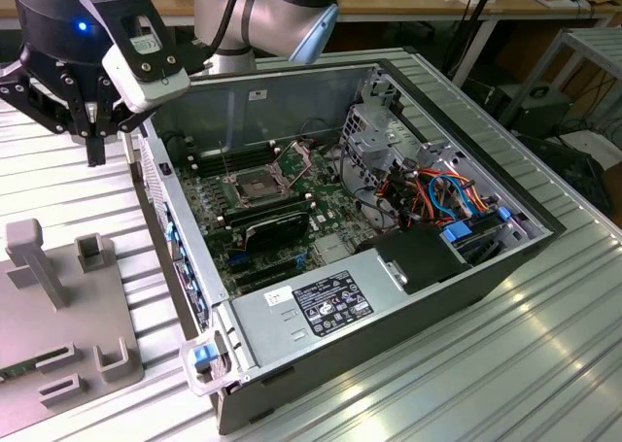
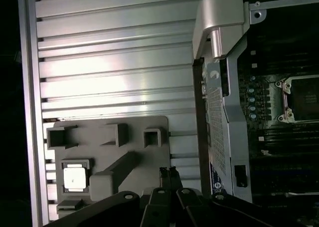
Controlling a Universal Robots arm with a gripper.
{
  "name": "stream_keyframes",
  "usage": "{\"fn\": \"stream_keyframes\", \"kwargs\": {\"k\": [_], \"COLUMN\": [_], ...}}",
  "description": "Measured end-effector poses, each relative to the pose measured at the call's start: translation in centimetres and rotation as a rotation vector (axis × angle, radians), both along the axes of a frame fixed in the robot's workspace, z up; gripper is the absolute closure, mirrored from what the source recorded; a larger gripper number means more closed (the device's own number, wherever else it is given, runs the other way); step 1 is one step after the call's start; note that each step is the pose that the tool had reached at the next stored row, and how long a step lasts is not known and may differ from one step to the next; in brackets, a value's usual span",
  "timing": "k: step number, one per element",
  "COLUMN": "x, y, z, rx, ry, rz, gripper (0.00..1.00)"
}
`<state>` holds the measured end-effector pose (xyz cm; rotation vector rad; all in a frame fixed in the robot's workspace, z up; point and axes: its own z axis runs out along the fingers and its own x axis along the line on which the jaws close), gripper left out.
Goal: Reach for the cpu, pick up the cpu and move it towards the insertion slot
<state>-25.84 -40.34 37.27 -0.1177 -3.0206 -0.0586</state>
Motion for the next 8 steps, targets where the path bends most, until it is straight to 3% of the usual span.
{"fn": "stream_keyframes", "kwargs": {"k": [8], "x": [-0.81], "y": [-0.15], "z": [-0.1], "rx": [0.0001], "ry": [0.0051], "rz": [0.0], "gripper": [0.89]}}
